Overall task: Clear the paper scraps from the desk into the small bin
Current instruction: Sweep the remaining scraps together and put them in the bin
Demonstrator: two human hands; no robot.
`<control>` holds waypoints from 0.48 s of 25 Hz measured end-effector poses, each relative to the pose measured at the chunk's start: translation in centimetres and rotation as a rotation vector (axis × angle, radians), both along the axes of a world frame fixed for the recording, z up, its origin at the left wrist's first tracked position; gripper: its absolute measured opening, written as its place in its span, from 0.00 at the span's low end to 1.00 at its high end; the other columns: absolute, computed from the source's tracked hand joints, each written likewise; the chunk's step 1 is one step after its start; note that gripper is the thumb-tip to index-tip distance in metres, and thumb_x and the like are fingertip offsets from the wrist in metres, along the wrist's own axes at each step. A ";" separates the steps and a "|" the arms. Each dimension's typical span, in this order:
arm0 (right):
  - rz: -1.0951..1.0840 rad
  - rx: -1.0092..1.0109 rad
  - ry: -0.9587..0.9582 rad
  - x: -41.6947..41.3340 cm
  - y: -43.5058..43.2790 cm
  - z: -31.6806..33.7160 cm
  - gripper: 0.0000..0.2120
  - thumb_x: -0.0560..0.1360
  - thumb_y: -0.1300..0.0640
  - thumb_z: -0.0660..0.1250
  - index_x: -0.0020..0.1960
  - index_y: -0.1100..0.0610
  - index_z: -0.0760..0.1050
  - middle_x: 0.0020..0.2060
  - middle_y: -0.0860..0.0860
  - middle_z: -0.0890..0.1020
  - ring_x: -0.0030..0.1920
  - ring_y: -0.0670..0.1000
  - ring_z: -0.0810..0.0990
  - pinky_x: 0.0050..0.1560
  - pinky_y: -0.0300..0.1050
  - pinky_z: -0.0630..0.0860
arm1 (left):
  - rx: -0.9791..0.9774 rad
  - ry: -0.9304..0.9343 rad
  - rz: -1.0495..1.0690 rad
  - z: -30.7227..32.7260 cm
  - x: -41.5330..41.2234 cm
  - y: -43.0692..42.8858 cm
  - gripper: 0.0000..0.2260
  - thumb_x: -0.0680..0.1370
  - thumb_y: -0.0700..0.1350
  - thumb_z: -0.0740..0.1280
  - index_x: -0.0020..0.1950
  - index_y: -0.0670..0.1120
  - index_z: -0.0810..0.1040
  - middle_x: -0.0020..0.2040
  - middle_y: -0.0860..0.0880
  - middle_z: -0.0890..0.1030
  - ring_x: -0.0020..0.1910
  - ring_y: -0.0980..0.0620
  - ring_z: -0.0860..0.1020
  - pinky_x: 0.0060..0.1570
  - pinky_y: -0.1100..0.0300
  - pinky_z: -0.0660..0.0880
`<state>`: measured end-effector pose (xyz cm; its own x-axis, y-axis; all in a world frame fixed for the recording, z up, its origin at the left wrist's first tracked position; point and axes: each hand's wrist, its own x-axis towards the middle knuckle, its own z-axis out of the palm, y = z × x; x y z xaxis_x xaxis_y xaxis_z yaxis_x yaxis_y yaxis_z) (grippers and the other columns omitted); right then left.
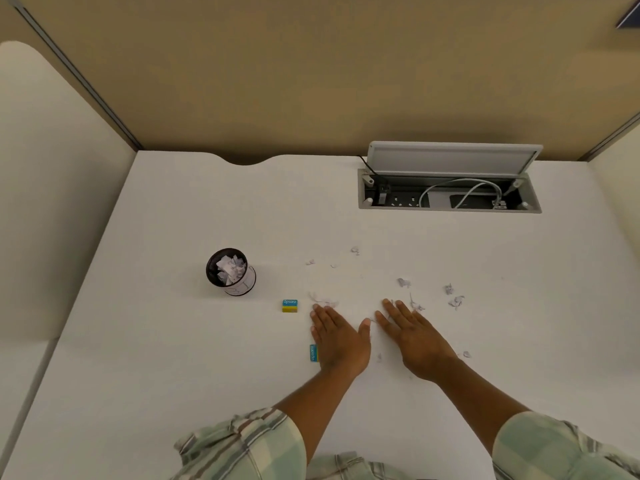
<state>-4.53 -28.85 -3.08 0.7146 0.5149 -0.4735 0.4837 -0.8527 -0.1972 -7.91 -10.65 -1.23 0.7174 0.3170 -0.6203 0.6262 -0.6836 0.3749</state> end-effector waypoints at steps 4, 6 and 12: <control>-0.086 0.033 -0.045 0.9 0.9 0.7 0.34 0.79 0.65 0.56 0.82 0.49 0.53 0.83 0.52 0.50 0.82 0.56 0.52 0.80 0.53 0.55 | 0.003 0.013 -0.109 -0.3 1.0 -0.8 0.43 0.80 0.70 0.48 0.82 0.41 0.40 0.83 0.41 0.39 0.83 0.42 0.40 0.80 0.47 0.43; -0.132 0.067 -0.107 2.8 2.0 1.2 0.28 0.80 0.60 0.57 0.80 0.51 0.61 0.81 0.54 0.58 0.80 0.58 0.60 0.78 0.55 0.60 | 0.048 -0.050 -0.185 -0.3 1.5 0.0 0.40 0.80 0.69 0.47 0.83 0.43 0.44 0.84 0.42 0.41 0.83 0.43 0.42 0.80 0.46 0.44; -0.123 0.108 -0.081 11.2 7.9 2.0 0.29 0.84 0.55 0.54 0.83 0.52 0.50 0.83 0.51 0.50 0.82 0.55 0.52 0.80 0.53 0.54 | 0.165 -0.180 -0.257 0.2 6.6 6.1 0.36 0.83 0.63 0.51 0.82 0.41 0.48 0.84 0.40 0.47 0.83 0.40 0.46 0.81 0.44 0.48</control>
<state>6.63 -20.90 -1.13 0.8089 0.4660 -0.3584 0.3950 -0.8824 -0.2558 -1.30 -4.53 -1.02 0.8801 0.1974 -0.4318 0.3597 -0.8709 0.3350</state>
